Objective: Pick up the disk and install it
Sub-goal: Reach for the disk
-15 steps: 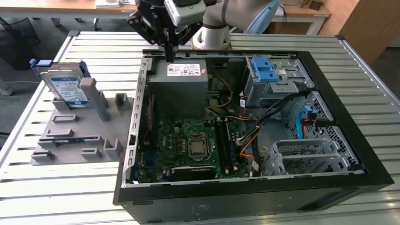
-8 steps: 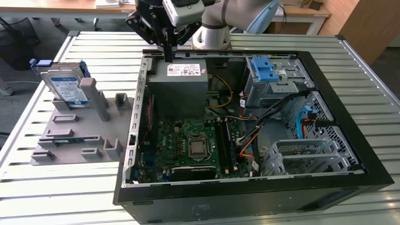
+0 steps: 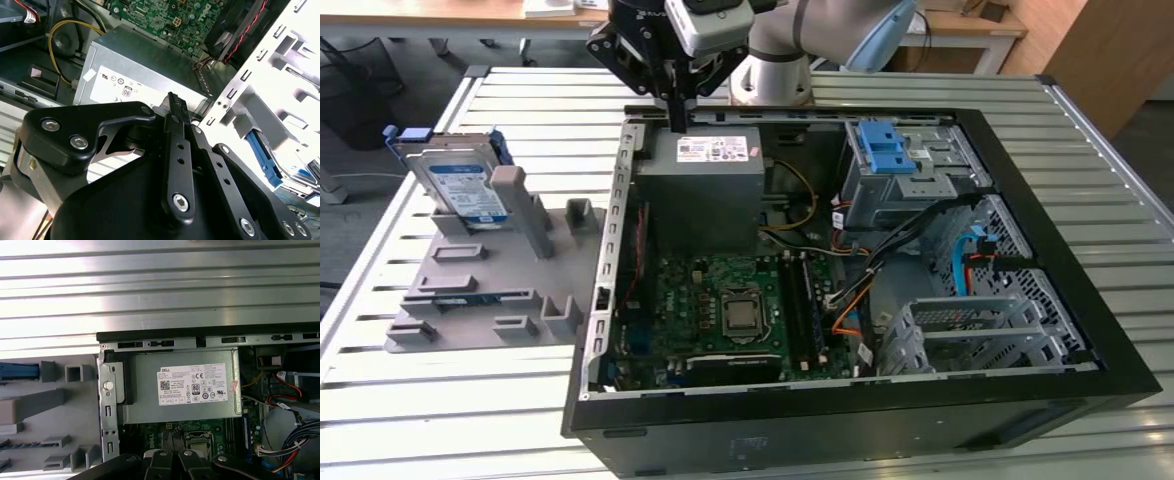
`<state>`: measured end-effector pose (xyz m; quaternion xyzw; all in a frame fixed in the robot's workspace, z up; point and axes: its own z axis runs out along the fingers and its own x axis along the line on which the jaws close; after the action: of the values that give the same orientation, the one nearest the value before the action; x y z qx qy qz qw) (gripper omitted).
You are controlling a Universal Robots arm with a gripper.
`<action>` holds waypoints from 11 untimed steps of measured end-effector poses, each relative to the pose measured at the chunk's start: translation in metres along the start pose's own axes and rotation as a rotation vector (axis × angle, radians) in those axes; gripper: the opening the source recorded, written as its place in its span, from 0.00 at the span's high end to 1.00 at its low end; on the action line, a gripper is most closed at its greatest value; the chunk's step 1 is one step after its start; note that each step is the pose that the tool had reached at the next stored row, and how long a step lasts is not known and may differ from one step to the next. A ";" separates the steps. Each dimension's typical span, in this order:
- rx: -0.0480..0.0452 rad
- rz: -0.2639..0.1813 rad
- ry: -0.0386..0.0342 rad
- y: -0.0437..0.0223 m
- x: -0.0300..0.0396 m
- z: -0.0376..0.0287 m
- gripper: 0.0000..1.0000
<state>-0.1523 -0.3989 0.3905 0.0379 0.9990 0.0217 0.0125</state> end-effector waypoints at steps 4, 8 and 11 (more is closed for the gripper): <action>0.0000 0.000 0.0000 -0.0001 0.0011 0.0000 0.89; 0.0000 0.000 0.0000 -0.0002 0.0024 -0.0001 0.89; 0.0000 0.000 0.0000 -0.0003 0.0031 -0.0001 0.89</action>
<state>-0.1554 -0.3989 0.3905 0.0379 0.9990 0.0217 0.0124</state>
